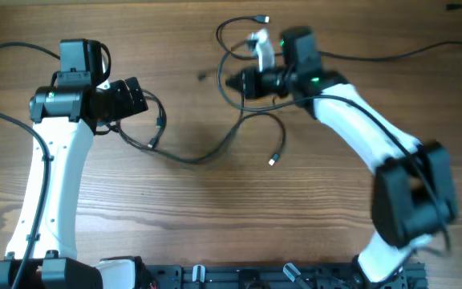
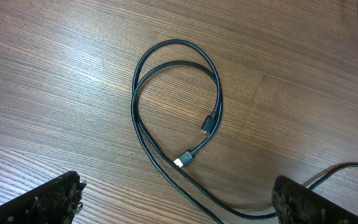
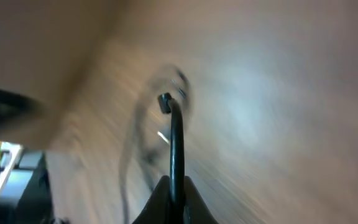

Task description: Untangle cables

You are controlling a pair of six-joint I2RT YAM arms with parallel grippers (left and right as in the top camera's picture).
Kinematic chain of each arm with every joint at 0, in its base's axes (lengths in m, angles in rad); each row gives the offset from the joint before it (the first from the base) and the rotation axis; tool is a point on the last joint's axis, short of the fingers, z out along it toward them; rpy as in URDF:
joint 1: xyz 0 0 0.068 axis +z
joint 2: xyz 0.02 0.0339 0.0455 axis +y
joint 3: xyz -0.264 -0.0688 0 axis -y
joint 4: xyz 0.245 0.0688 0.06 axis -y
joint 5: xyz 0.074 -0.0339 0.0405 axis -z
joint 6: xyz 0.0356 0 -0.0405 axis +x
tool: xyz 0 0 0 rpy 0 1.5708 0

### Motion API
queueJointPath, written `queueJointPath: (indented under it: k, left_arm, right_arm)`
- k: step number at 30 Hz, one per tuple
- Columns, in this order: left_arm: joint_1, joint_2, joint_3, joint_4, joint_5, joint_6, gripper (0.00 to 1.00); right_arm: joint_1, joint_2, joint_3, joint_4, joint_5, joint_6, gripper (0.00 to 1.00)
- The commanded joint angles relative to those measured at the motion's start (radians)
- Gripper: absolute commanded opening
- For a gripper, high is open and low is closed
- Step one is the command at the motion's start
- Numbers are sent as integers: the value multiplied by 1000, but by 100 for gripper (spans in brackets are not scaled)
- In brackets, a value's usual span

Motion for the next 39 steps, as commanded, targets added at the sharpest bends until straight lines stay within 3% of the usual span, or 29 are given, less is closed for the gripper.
queueJointPath:
  k: [1, 4, 7, 15, 18, 24, 30, 35, 39]
  left_arm:
    - [4, -16, -8, 3, 3, -6, 100]
    - [4, -16, -8, 3, 55, -2, 98]
    - [3, -16, -8, 7, 139, 97, 96]
    - [-1, -16, -8, 11, 517, 573, 100]
    - [-23, -11, -9, 19, 523, 688, 100]
    - [-95, 40, -10, 24, 512, 718, 100]
    - [-140, 129, -11, -30, 509, 1082, 100]
    - [-142, 201, -11, -23, 505, 1173, 100]
    - [-163, 275, -11, 31, 505, 1173, 100]
  right_arm:
    - [-8, -176, 60, 44, 44, 121, 4]
    - [-27, -268, 121, 47, 75, 143, 5]
    - [-39, -315, 176, 47, 121, 145, 4]
    - [-59, -332, 276, 50, 223, 228, 4]
    - [-64, -332, 279, 66, 224, 243, 4]
    - [-78, -333, 279, 81, 223, 252, 4]
    - [-135, -333, 279, 92, 173, 330, 4]
    - [-203, -333, 279, 135, 91, 421, 4]
    - [-232, -333, 279, 212, 13, 542, 4]
